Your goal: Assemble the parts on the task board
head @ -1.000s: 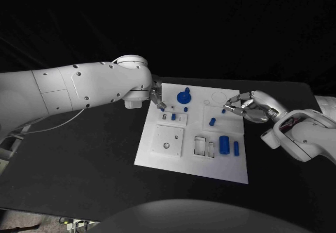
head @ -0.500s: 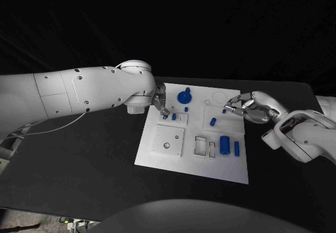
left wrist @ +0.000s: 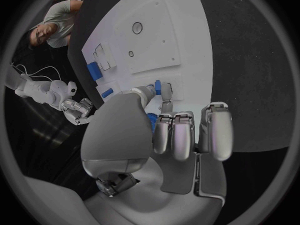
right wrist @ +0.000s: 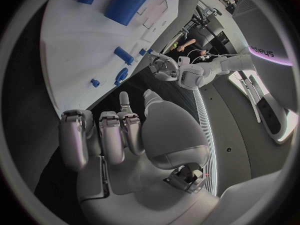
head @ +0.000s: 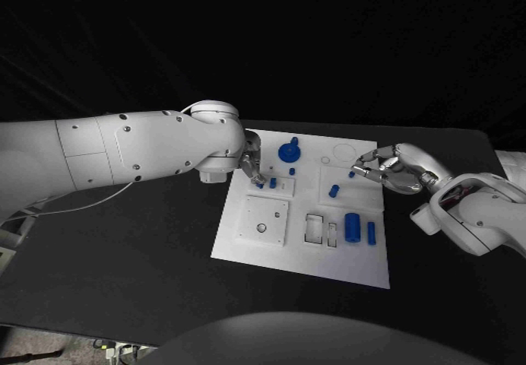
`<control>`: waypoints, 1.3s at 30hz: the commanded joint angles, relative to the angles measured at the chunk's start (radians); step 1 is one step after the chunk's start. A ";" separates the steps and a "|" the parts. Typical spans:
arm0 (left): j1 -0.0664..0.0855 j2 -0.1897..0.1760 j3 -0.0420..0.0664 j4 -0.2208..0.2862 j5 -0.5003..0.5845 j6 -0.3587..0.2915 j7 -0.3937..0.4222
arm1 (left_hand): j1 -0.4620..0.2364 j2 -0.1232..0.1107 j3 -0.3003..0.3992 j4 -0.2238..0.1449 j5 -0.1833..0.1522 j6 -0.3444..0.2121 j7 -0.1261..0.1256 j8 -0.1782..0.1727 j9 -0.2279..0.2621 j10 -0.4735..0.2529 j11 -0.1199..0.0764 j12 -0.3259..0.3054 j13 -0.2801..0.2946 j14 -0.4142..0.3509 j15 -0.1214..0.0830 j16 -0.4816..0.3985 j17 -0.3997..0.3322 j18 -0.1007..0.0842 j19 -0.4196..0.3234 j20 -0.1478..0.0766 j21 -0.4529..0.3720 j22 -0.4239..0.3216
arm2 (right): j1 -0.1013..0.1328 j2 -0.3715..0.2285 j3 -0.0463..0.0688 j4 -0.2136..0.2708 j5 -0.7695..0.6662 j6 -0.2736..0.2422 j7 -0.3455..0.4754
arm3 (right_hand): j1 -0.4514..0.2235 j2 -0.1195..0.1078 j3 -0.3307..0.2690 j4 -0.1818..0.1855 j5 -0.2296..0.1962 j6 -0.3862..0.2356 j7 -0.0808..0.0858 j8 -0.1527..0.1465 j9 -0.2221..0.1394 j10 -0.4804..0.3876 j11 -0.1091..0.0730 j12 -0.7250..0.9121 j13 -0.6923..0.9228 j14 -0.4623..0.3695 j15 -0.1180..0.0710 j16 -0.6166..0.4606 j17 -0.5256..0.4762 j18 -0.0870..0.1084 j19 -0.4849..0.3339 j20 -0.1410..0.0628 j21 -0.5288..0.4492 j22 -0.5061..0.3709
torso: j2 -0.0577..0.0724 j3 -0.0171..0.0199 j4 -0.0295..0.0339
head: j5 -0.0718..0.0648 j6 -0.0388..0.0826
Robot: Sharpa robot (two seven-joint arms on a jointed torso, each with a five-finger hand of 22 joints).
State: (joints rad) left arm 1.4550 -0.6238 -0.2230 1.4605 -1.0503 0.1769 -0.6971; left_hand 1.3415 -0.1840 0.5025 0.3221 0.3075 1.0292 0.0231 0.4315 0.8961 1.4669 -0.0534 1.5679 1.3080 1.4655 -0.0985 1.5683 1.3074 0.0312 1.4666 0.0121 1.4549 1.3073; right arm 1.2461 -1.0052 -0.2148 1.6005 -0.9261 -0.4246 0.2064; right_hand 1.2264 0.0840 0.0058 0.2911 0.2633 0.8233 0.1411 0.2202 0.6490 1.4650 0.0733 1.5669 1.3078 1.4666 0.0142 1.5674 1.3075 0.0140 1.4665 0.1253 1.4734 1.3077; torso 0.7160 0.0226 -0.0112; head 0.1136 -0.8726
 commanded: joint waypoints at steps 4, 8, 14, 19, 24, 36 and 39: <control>-0.006 0.000 0.000 0.019 -0.113 -0.043 -0.135 | -0.009 0.012 0.129 -0.142 0.010 0.012 -0.002 -0.003 -0.002 0.104 0.002 0.003 0.263 0.105 0.001 0.003 0.263 -0.003 0.045 0.004 0.003 0.226 | -0.002 0.000 0.000 0.003 -0.003 0.007 0.009 | 0.001 0.008 0.002 -0.004 0.004 0.001 -0.003 0.002 -0.002 0.106 -0.003 0.004 0.263 0.104 -0.002 0.003 0.263 0.016 0.022 -0.002 -0.001 0.223 | 0.000 0.0009 -0.0003 | 0.002 0.000; -0.009 -0.002 -0.001 0.034 -0.175 -0.042 -0.138 | -0.012 0.013 0.129 -0.146 0.012 0.013 -0.003 -0.004 -0.003 0.104 0.002 0.003 0.263 0.105 0.001 0.003 0.263 -0.003 0.045 0.004 0.004 0.227 | -0.004 -0.001 0.000 0.004 -0.003 0.007 0.009 | 0.001 0.008 0.002 -0.004 0.004 0.001 -0.003 0.002 -0.002 0.106 -0.003 0.004 0.263 0.104 -0.002 0.003 0.263 0.016 0.022 -0.002 -0.001 0.223 | -0.001 0.0009 0.0001 | 0.001 0.000; -0.016 -0.002 -0.002 0.048 -0.248 -0.022 -0.146 | -0.016 0.013 0.129 -0.153 0.014 0.016 -0.003 -0.006 -0.005 0.104 0.001 0.003 0.263 0.105 0.000 0.003 0.263 -0.003 0.046 0.003 0.004 0.227 | -0.013 -0.001 0.000 0.002 -0.003 0.006 0.011 | 0.001 0.008 0.002 -0.004 0.005 0.001 -0.003 0.002 -0.002 0.106 -0.003 0.004 0.263 0.104 -0.002 0.003 0.263 0.016 0.022 -0.002 -0.001 0.223 | -0.001 0.0013 0.0005 | 0.004 0.000; -0.020 0.002 -0.004 0.047 -0.282 -0.013 -0.150 | -0.020 0.013 0.129 -0.159 0.016 0.018 -0.004 -0.008 -0.007 0.104 0.001 0.003 0.263 0.105 0.000 0.003 0.263 -0.003 0.046 0.003 0.004 0.227 | -0.019 0.001 0.000 0.000 -0.004 0.005 0.013 | 0.002 0.008 0.002 -0.004 0.005 0.001 -0.003 0.002 -0.002 0.106 -0.003 0.004 0.263 0.104 -0.002 0.003 0.263 0.016 0.022 -0.002 -0.001 0.223 | -0.001 0.0012 -0.0012 | 0.006 0.000; -0.024 0.007 -0.005 0.042 -0.301 -0.012 -0.153 | -0.026 0.013 0.130 -0.168 0.022 0.022 -0.004 -0.011 -0.010 0.104 0.000 0.003 0.263 0.105 -0.001 0.003 0.263 -0.003 0.045 0.003 0.002 0.226 | -0.021 0.003 0.000 -0.002 -0.003 0.002 0.016 | 0.002 0.008 0.002 -0.005 0.005 0.001 -0.003 0.002 -0.002 0.106 -0.003 0.004 0.263 0.104 -0.002 0.003 0.263 0.016 0.022 -0.002 -0.001 0.223 | -0.001 0.0004 -0.0011 | 0.005 0.000; -0.044 0.015 -0.006 0.021 -0.291 -0.023 -0.155 | -0.034 0.014 0.131 -0.175 0.024 0.027 -0.004 -0.014 -0.013 0.104 0.000 0.003 0.263 0.105 -0.001 0.003 0.263 -0.003 0.045 0.002 0.000 0.225 | -0.022 0.003 0.000 -0.002 0.003 -0.003 0.019 | 0.002 0.008 0.002 -0.005 0.005 0.001 -0.003 0.002 -0.002 0.106 -0.003 0.004 0.263 0.104 -0.002 0.003 0.263 0.016 0.022 -0.002 -0.001 0.223 | 0.000 -0.0001 -0.0005 | 0.004 0.000; -0.045 0.016 -0.006 0.017 -0.289 -0.027 -0.155 | -0.034 0.014 0.131 -0.175 0.024 0.027 -0.004 -0.014 -0.013 0.104 0.000 0.003 0.263 0.105 -0.001 0.003 0.263 -0.003 0.045 0.002 0.000 0.225 | -0.022 0.003 0.000 -0.002 0.003 -0.003 0.020 | 0.002 0.008 0.002 -0.005 0.005 0.001 -0.003 0.002 -0.002 0.106 -0.003 0.004 0.263 0.104 -0.002 0.003 0.263 0.016 0.022 -0.002 -0.001 0.223 | 0.000 0.0000 -0.0003 | 0.004 0.000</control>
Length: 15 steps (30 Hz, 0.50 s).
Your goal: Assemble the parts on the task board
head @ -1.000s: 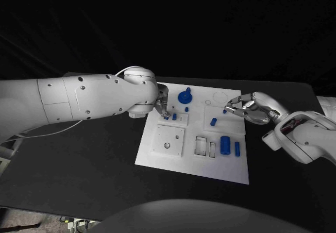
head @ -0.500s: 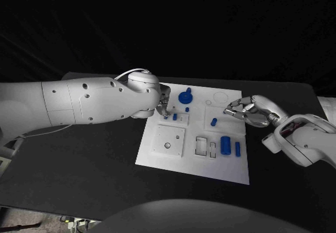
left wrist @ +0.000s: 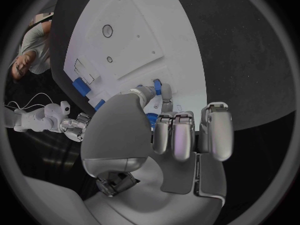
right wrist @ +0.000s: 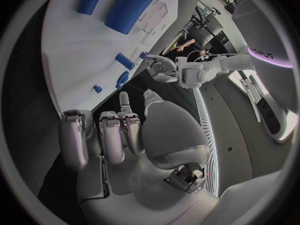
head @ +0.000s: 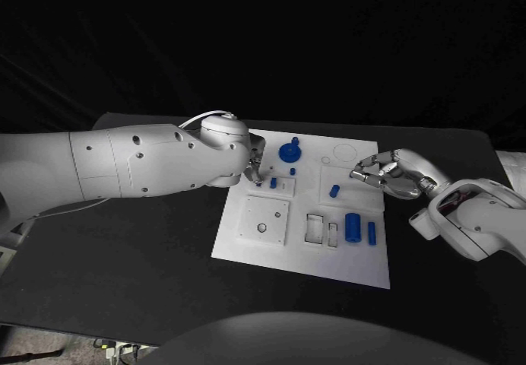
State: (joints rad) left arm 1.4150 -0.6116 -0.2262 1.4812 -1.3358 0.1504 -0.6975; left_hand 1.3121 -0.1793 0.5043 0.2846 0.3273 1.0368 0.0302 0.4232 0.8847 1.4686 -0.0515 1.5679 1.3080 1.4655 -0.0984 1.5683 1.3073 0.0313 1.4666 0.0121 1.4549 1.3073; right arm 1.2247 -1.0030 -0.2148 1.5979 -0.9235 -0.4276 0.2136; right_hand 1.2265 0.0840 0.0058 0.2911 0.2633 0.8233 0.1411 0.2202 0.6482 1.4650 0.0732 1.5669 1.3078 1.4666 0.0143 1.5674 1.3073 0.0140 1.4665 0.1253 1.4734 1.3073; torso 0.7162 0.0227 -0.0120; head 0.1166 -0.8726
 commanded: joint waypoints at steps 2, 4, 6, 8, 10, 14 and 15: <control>-0.006 0.005 -0.002 -0.005 -0.003 -0.001 -0.154 | -0.004 0.009 0.129 -0.138 0.004 0.019 -0.012 -0.006 -0.002 0.102 -0.002 0.003 0.263 0.105 -0.001 0.003 0.263 -0.003 0.045 0.002 0.000 0.225 | -0.001 0.001 0.000 0.000 0.001 0.001 0.012 | 0.002 0.008 0.002 -0.005 0.005 0.001 -0.003 0.002 -0.001 0.106 -0.003 0.004 0.263 0.104 -0.002 0.003 0.264 0.016 0.022 -0.002 -0.001 0.224 | 0.000 0.0001 0.0008 | 0.001 0.000; -0.007 0.005 -0.002 -0.006 -0.003 0.000 -0.154 | -0.007 0.009 0.130 -0.140 0.005 0.020 -0.012 -0.007 -0.003 0.102 -0.002 0.003 0.263 0.105 -0.001 0.003 0.263 -0.003 0.045 0.002 0.000 0.225 | -0.001 0.002 0.000 0.000 0.001 0.001 0.012 | 0.002 0.008 0.002 -0.005 0.005 0.001 -0.003 0.002 -0.001 0.106 -0.003 0.004 0.263 0.104 -0.002 0.003 0.264 0.016 0.022 -0.002 -0.001 0.224 | -0.001 0.0002 0.0007 | 0.002 0.000; -0.007 0.006 -0.002 -0.007 -0.002 0.000 -0.154 | -0.007 0.009 0.130 -0.140 0.005 0.020 -0.012 -0.007 -0.003 0.102 -0.002 0.003 0.263 0.105 -0.001 0.003 0.263 -0.003 0.045 0.002 0.000 0.225 | -0.001 0.002 0.000 -0.001 0.001 0.001 0.012 | 0.002 0.008 0.002 -0.005 0.005 0.001 -0.003 0.002 -0.001 0.106 -0.003 0.004 0.263 0.104 -0.002 0.003 0.264 0.016 0.022 -0.002 -0.001 0.224 | -0.001 0.0003 0.0007 | 0.003 0.000; -0.007 0.006 -0.002 -0.008 0.001 0.000 -0.154 | -0.008 0.010 0.130 -0.141 0.005 0.021 -0.012 -0.008 -0.003 0.102 -0.002 0.003 0.263 0.105 -0.001 0.003 0.263 -0.003 0.045 0.002 0.000 0.225 | -0.001 0.003 0.000 -0.001 0.002 0.002 0.012 | 0.004 0.008 0.002 -0.005 0.007 0.000 -0.003 0.002 -0.002 0.106 -0.003 0.004 0.263 0.104 -0.002 0.003 0.264 0.017 0.021 -0.002 -0.002 0.223 | 0.000 0.0003 0.0008 | 0.003 0.000; -0.008 0.007 -0.002 -0.009 0.008 0.001 -0.154 | -0.008 0.010 0.130 -0.141 0.005 0.021 -0.012 -0.008 -0.003 0.102 -0.002 0.003 0.263 0.105 -0.002 0.003 0.263 -0.003 0.045 0.002 0.000 0.225 | -0.001 0.003 0.000 -0.001 0.002 0.002 0.012 | 0.004 0.008 0.003 -0.005 0.007 0.000 -0.003 0.002 -0.002 0.106 -0.003 0.004 0.263 0.104 -0.002 0.003 0.264 0.017 0.021 -0.002 -0.002 0.223 | -0.001 -0.0002 0.0007 | 0.003 0.000; -0.008 0.009 -0.002 -0.010 0.032 0.000 -0.153 | -0.011 0.010 0.130 -0.143 0.004 0.023 -0.012 -0.009 -0.004 0.102 -0.002 0.003 0.263 0.105 -0.002 0.003 0.263 -0.002 0.045 0.002 -0.001 0.225 | -0.001 0.004 0.000 -0.002 0.002 0.002 0.011 | 0.006 0.008 0.003 -0.006 0.009 0.000 -0.003 0.002 -0.002 0.106 -0.003 0.004 0.263 0.104 -0.002 0.003 0.264 0.017 0.021 -0.002 -0.002 0.223 | -0.001 0.0000 0.0004 | 0.004 0.000; -0.008 0.009 -0.002 -0.010 0.039 -0.001 -0.152 | -0.012 0.010 0.130 -0.143 0.004 0.023 -0.012 -0.010 -0.005 0.102 -0.002 0.003 0.263 0.105 -0.002 0.003 0.263 -0.002 0.045 0.002 -0.001 0.225 | -0.001 0.004 0.000 -0.002 0.002 0.002 0.011 | 0.007 0.008 0.004 -0.007 0.009 0.000 -0.003 0.002 -0.002 0.106 -0.003 0.004 0.263 0.104 -0.002 0.003 0.264 0.017 0.021 -0.002 -0.002 0.223 | 0.000 0.0000 0.0004 | 0.004 0.000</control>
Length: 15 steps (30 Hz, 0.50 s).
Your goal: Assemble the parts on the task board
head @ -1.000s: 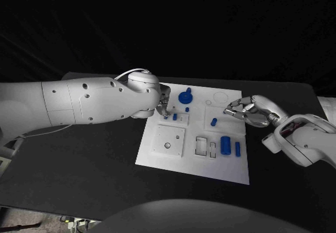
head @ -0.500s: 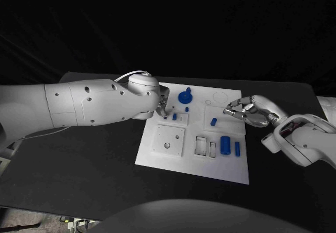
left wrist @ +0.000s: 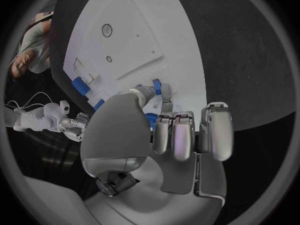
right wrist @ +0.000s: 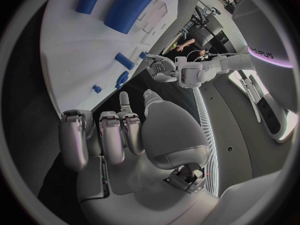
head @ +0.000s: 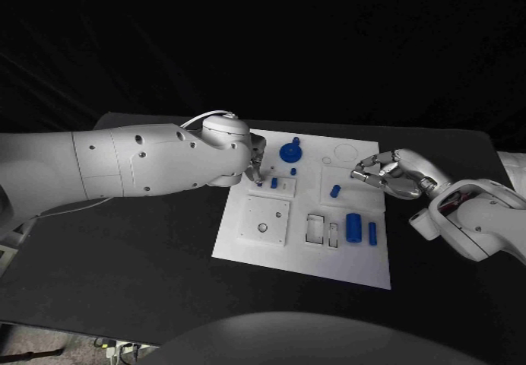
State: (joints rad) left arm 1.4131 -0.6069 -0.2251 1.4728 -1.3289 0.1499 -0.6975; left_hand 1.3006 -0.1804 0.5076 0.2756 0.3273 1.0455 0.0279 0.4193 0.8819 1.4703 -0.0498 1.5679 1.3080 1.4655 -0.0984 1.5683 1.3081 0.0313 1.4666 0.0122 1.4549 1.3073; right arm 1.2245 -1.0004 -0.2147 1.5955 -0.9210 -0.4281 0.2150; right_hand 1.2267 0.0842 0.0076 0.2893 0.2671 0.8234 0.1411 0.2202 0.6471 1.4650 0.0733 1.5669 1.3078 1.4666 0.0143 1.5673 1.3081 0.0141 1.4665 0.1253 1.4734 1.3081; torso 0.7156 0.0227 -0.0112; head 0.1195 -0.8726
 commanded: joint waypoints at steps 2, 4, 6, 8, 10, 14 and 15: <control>-0.007 0.005 -0.003 -0.001 0.048 -0.002 -0.151 | -0.001 0.012 0.127 -0.135 0.004 0.015 -0.010 -0.006 -0.002 0.100 -0.004 0.003 0.263 0.105 -0.002 0.003 0.263 -0.002 0.045 0.002 -0.001 0.225 | -0.001 0.002 0.000 0.000 -0.001 0.002 0.010 | 0.007 0.008 0.002 -0.005 0.006 0.000 -0.003 0.002 -0.001 0.106 -0.003 0.004 0.263 0.104 -0.002 0.003 0.263 0.017 0.021 -0.002 -0.002 0.222 | 0.000 0.0002 -0.0003 | 0.002 0.000; -0.007 0.005 -0.003 -0.001 0.065 -0.003 -0.149 | -0.001 0.012 0.127 -0.135 0.004 0.015 -0.010 -0.006 -0.002 0.100 -0.004 0.003 0.263 0.105 -0.002 0.003 0.263 -0.002 0.045 0.002 -0.001 0.225 | -0.001 0.002 0.000 -0.001 -0.001 0.002 0.010 | 0.009 0.008 0.002 -0.006 0.006 0.000 -0.003 0.002 -0.002 0.106 -0.004 0.004 0.263 0.104 -0.002 0.003 0.263 0.017 0.021 -0.003 -0.002 0.222 | 0.000 0.0003 -0.0004 | 0.002 0.000; -0.007 0.005 -0.003 -0.001 0.077 -0.004 -0.147 | -0.002 0.012 0.127 -0.136 0.003 0.015 -0.010 -0.007 -0.003 0.100 -0.004 0.003 0.263 0.105 -0.002 0.003 0.263 -0.002 0.044 0.002 -0.002 0.225 | -0.001 0.003 0.000 -0.001 -0.001 0.002 0.010 | 0.009 0.008 0.002 -0.006 0.006 0.000 -0.003 0.002 -0.002 0.106 -0.004 0.004 0.263 0.104 -0.002 0.003 0.263 0.017 0.021 -0.003 -0.002 0.222 | 0.000 0.0004 -0.0006 | 0.002 0.000; -0.007 0.006 -0.003 -0.001 0.088 -0.005 -0.145 | -0.003 0.012 0.127 -0.136 0.002 0.015 -0.010 -0.007 -0.003 0.100 -0.004 0.003 0.263 0.105 -0.002 0.003 0.263 -0.002 0.044 0.002 -0.002 0.225 | -0.001 0.003 0.000 -0.001 -0.001 0.001 0.011 | 0.010 0.008 0.003 -0.006 0.007 0.000 -0.003 0.002 -0.002 0.106 -0.004 0.004 0.263 0.104 -0.002 0.003 0.263 0.017 0.021 -0.003 -0.002 0.222 | 0.000 0.0004 -0.0006 | 0.002 0.000; -0.007 0.006 -0.003 0.000 0.098 -0.008 -0.144 | -0.004 0.012 0.127 -0.137 0.002 0.015 -0.010 -0.008 -0.003 0.100 -0.004 0.003 0.263 0.105 -0.002 0.003 0.263 -0.002 0.044 0.002 -0.003 0.225 | -0.001 0.003 0.000 -0.001 -0.001 0.001 0.011 | 0.010 0.008 0.003 -0.006 0.007 0.000 -0.003 0.002 -0.002 0.106 -0.004 0.004 0.263 0.104 -0.002 0.003 0.263 0.017 0.021 -0.003 -0.002 0.222 | 0.000 0.0005 -0.0006 | 0.002 0.000; -0.007 0.006 -0.003 0.000 0.108 -0.011 -0.142 | -0.005 0.012 0.127 -0.137 0.001 0.016 -0.010 -0.008 -0.004 0.100 -0.004 0.003 0.263 0.105 -0.002 0.003 0.263 -0.002 0.044 0.002 -0.003 0.224 | -0.001 0.003 0.000 -0.001 -0.001 0.001 0.011 | 0.012 0.008 0.004 -0.007 0.008 0.000 -0.003 0.002 -0.002 0.106 -0.004 0.004 0.263 0.104 -0.002 0.003 0.263 0.017 0.021 -0.003 -0.003 0.222 | 0.000 0.0001 -0.0007 | 0.003 0.000; -0.007 0.007 -0.003 0.000 0.110 -0.011 -0.141 | -0.005 0.012 0.127 -0.138 0.001 0.016 -0.010 -0.008 -0.004 0.100 -0.004 0.003 0.263 0.105 -0.002 0.003 0.263 -0.002 0.044 0.002 -0.003 0.224 | -0.001 0.003 0.000 -0.001 -0.001 0.001 0.011 | 0.012 0.008 0.004 -0.007 0.008 0.000 -0.003 0.002 -0.002 0.106 -0.004 0.004 0.263 0.104 -0.002 0.003 0.263 0.017 0.020 -0.003 -0.003 0.222 | 0.000 0.0001 -0.0008 | 0.003 0.000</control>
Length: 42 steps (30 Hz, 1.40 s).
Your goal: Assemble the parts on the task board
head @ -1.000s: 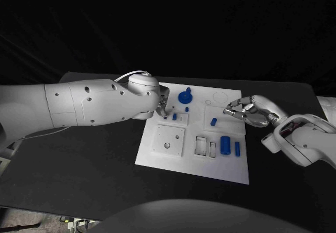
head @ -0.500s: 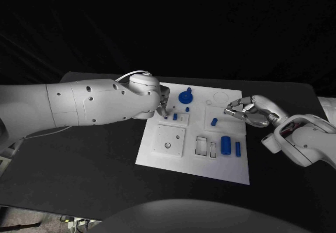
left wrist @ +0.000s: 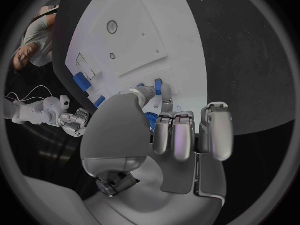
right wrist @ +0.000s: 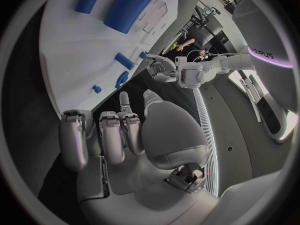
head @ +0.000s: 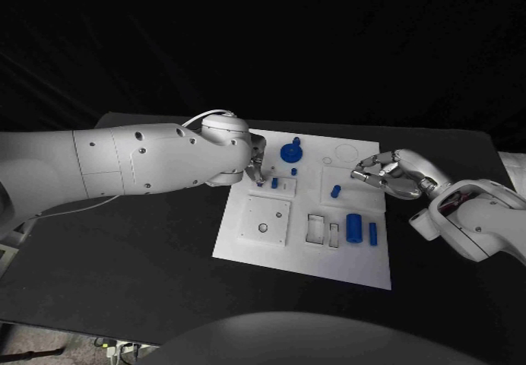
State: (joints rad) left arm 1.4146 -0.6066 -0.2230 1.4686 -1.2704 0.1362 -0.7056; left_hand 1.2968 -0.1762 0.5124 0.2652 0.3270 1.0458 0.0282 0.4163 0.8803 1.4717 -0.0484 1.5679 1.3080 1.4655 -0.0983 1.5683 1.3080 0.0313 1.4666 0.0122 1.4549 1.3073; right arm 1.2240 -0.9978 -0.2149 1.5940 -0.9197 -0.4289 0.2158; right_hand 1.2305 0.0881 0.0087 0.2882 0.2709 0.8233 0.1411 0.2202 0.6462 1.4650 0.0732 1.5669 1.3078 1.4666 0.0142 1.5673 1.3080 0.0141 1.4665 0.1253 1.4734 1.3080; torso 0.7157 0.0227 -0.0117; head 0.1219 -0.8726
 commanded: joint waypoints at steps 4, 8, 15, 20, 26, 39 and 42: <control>-0.009 0.008 -0.005 0.002 0.067 -0.003 -0.131 | -0.004 0.008 0.121 -0.128 0.000 0.016 -0.010 -0.007 -0.003 0.099 -0.006 0.003 0.263 0.105 -0.002 0.003 0.263 -0.002 0.044 0.001 -0.003 0.225 | -0.001 0.000 0.000 0.001 -0.002 0.001 0.011 | 0.010 0.004 0.003 -0.007 0.005 0.000 -0.003 0.002 -0.001 0.106 -0.004 0.004 0.263 0.104 -0.002 0.003 0.263 0.017 0.020 -0.003 -0.004 0.222 | 0.000 0.0002 -0.0001 | 0.000 0.000; -0.009 0.009 -0.005 0.001 0.081 -0.010 -0.129 | -0.005 0.009 0.121 -0.129 -0.001 0.017 -0.011 -0.007 -0.004 0.099 -0.006 0.003 0.263 0.105 -0.002 0.003 0.263 -0.002 0.044 0.001 -0.003 0.225 | -0.001 -0.001 0.000 0.001 -0.002 0.001 0.010 | 0.011 0.004 0.004 -0.007 0.006 0.000 -0.003 0.002 -0.002 0.106 -0.004 0.004 0.263 0.104 -0.003 0.003 0.263 0.017 0.020 -0.003 -0.004 0.222 | 0.001 0.0000 -0.0002 | 0.001 0.000; -0.009 0.013 -0.005 -0.006 0.088 -0.006 -0.129 | -0.017 0.012 0.117 -0.131 -0.007 0.024 -0.012 -0.008 -0.006 0.099 -0.007 0.003 0.263 0.105 -0.003 0.003 0.263 -0.002 0.044 0.001 -0.003 0.224 | -0.001 -0.001 0.000 0.001 -0.002 0.001 0.010 | 0.015 0.005 0.005 -0.008 0.008 -0.001 -0.003 0.002 -0.002 0.106 -0.004 0.004 0.263 0.104 -0.003 0.003 0.263 0.018 0.019 -0.003 -0.006 0.221 | 0.001 -0.0002 0.0001 | 0.001 0.000; -0.009 0.017 -0.005 -0.015 0.089 0.011 -0.134 | -0.026 0.017 0.111 -0.132 -0.006 0.031 -0.014 -0.008 -0.006 0.099 -0.008 0.003 0.263 0.105 -0.003 0.003 0.263 -0.002 0.044 0.001 -0.004 0.224 | -0.001 -0.002 0.000 0.002 -0.002 0.002 0.010 | 0.015 0.005 0.005 -0.008 0.008 -0.001 -0.003 0.002 -0.002 0.106 -0.004 0.004 0.263 0.104 -0.003 0.003 0.263 0.018 0.019 -0.003 -0.006 0.221 | 0.000 0.0005 -0.0001 | 0.002 0.000; -0.009 0.017 -0.005 -0.019 0.087 0.014 -0.137 | -0.030 0.021 0.107 -0.139 0.008 0.034 -0.016 -0.008 -0.005 0.099 -0.010 0.003 0.263 0.105 -0.005 0.003 0.263 -0.002 0.044 -0.001 -0.005 0.224 | -0.001 -0.002 0.000 0.001 -0.002 0.002 0.010 | 0.016 0.005 0.006 -0.009 0.008 -0.001 -0.003 0.002 -0.002 0.106 -0.004 0.004 0.263 0.104 -0.003 0.003 0.263 0.018 0.018 -0.003 -0.007 0.221 | 0.000 0.0002 0.0002 | 0.003 0.000; -0.009 0.008 -0.003 -0.011 -0.001 -0.002 -0.146 | -0.032 0.018 0.104 -0.158 0.026 0.041 -0.019 -0.004 -0.001 0.099 -0.013 0.003 0.263 0.105 -0.008 0.003 0.263 -0.003 0.047 -0.004 0.000 0.226 | -0.003 -0.002 0.000 0.001 0.000 0.001 0.013 | 0.017 0.005 0.006 -0.009 0.008 -0.001 -0.003 0.002 -0.003 0.106 -0.004 0.004 0.263 0.104 -0.003 0.003 0.263 0.019 0.015 -0.003 -0.010 0.219 | 0.000 0.0003 0.0001 | 0.008 0.000; -0.009 0.005 -0.003 -0.013 -0.011 0.002 -0.148 | -0.033 0.019 0.105 -0.159 0.024 0.042 -0.020 -0.004 -0.001 0.099 -0.014 0.003 0.263 0.105 -0.009 0.003 0.263 -0.003 0.048 -0.004 0.000 0.226 | -0.003 -0.002 0.000 0.000 0.000 0.001 0.013 | 0.017 0.005 0.006 -0.009 0.008 -0.001 -0.003 0.002 -0.003 0.106 -0.004 0.004 0.263 0.104 -0.003 0.003 0.263 0.019 0.015 -0.003 -0.010 0.219 | 0.000 0.0000 0.0005 | 0.008 0.000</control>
State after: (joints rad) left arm 1.4126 -0.6001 -0.2212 1.4586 -1.2427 0.1154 -0.6978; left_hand 1.2618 -0.1688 0.5029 0.2252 0.3513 1.0633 0.0247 0.4057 0.8771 1.4717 -0.0484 1.5679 1.3080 1.4655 -0.0983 1.5683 1.3075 0.0312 1.4666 0.0122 1.4550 1.3078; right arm 1.2224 -0.9999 -0.2147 1.5938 -0.9175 -0.4303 0.2183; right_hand 1.2384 0.0959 0.0141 0.2827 0.2750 0.8233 0.1411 0.2202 0.6445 1.4650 0.0733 1.5670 1.3081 1.4666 0.0142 1.5674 1.3075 0.0140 1.4665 0.1253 1.4677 1.3075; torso 0.7154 0.0227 -0.0113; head 0.1296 -0.8726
